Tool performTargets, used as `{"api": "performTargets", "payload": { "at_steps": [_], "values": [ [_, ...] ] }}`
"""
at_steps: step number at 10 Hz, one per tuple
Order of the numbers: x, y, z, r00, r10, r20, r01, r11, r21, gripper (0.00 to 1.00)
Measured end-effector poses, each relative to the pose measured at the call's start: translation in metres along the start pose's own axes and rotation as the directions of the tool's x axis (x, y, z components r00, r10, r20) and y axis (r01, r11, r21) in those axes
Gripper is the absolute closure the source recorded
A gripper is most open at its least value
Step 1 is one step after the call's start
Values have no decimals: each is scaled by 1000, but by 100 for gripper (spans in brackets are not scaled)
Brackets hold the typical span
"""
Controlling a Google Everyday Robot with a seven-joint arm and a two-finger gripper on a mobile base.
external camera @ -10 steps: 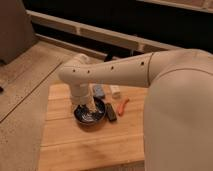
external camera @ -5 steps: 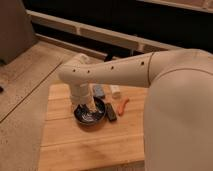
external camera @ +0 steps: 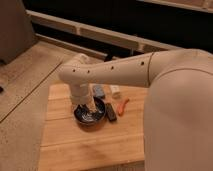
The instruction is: Place the bottle in the ceramic bowl
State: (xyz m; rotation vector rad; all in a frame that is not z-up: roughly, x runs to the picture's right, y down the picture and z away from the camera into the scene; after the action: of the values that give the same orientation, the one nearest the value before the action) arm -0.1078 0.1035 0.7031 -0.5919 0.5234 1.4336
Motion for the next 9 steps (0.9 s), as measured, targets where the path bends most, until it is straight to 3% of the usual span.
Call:
{"api": "performTargets", "payload": {
  "at_steps": [5, 7, 9],
  "values": [
    [-5, -1, -3, 1000, -4, 12, 4, 1000, 6, 35],
    [-47, -13, -24, 993, -62, 96, 60, 998, 31, 35],
    [-93, -24, -49, 971, -145, 188, 138, 989, 50, 35]
  ]
}}
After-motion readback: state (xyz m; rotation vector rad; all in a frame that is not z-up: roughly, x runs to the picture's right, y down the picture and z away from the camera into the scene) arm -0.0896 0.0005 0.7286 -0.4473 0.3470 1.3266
